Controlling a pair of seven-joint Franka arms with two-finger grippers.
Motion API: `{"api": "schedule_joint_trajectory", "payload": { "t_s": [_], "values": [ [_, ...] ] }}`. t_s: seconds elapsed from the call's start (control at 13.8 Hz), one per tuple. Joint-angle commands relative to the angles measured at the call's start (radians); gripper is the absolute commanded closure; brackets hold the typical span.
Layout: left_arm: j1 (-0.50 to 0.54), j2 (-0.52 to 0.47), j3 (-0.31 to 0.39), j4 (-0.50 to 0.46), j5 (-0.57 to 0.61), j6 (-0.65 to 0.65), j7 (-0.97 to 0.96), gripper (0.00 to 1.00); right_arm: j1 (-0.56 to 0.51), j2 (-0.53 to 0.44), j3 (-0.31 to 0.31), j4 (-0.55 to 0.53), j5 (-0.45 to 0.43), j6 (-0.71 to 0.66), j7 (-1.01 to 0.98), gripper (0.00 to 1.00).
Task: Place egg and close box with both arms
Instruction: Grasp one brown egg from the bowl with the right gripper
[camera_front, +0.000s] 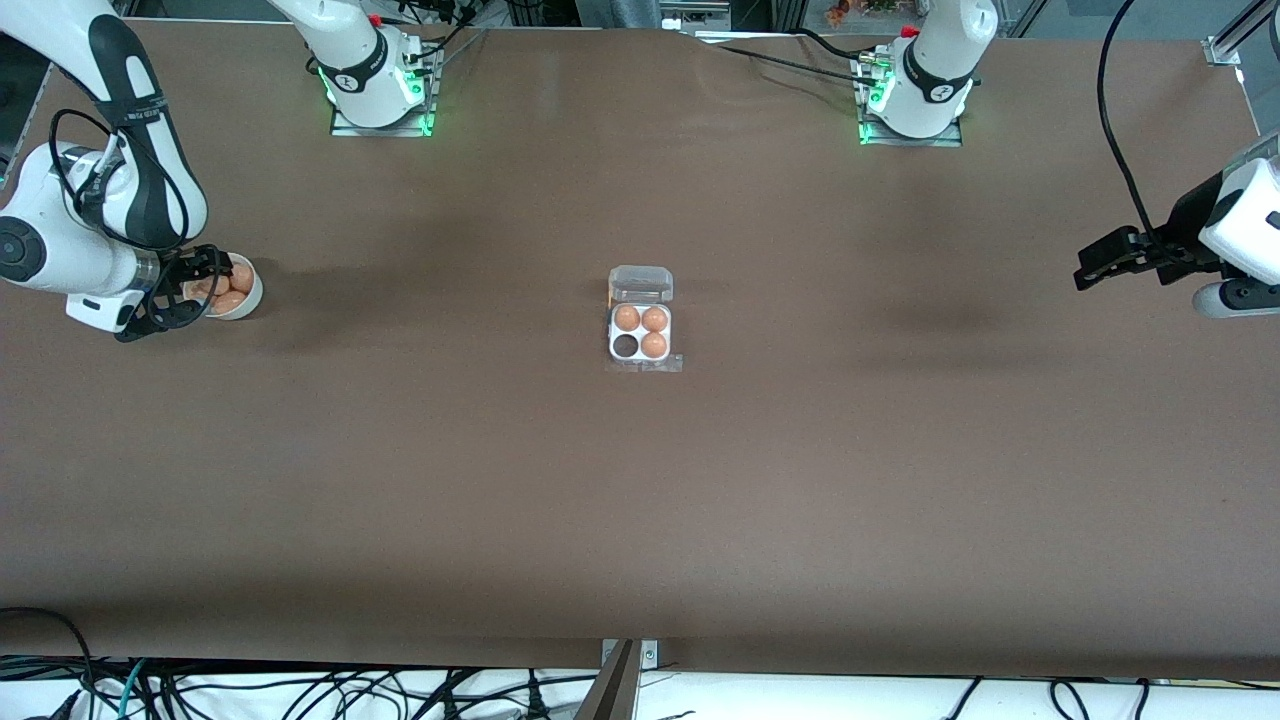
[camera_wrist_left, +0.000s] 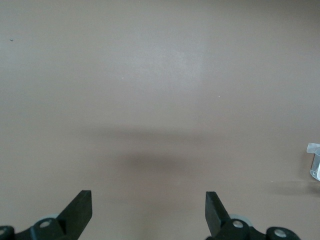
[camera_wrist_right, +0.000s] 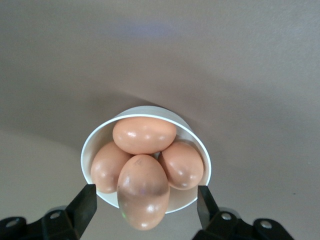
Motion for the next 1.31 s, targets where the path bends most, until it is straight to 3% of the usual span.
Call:
{"api": "schedule_joint_trajectory", "payload": {
  "t_s": [0.0, 0.29, 0.51, 0.87, 1.23],
  "values": [
    [0.002, 0.015, 0.003, 0.032, -0.002, -0.028, 0.021, 0.0, -0.011, 0.002, 0.002, -0.007, -0.004, 0.003, -0.026, 0.3],
    [0.002, 0.015, 0.003, 0.033, -0.002, -0.028, 0.021, 0.0, -0.011, 0.002, 0.003, -0.007, 0.002, -0.007, -0.016, 0.52],
    [0.002, 0.015, 0.003, 0.033, -0.002, -0.028, 0.023, 0.0, -0.009, 0.003, 0.005, -0.002, 0.017, -0.032, -0.014, 0.62],
    [0.006, 0.013, 0.003, 0.035, -0.002, -0.032, 0.023, 0.0, -0.005, 0.003, 0.011, 0.028, 0.037, -0.062, -0.005, 0.65],
    [0.006, 0.012, 0.003, 0.037, -0.002, -0.034, 0.024, 0.0, 0.015, 0.025, 0.058, 0.197, 0.077, -0.303, 0.114, 0.66]
  ]
}}
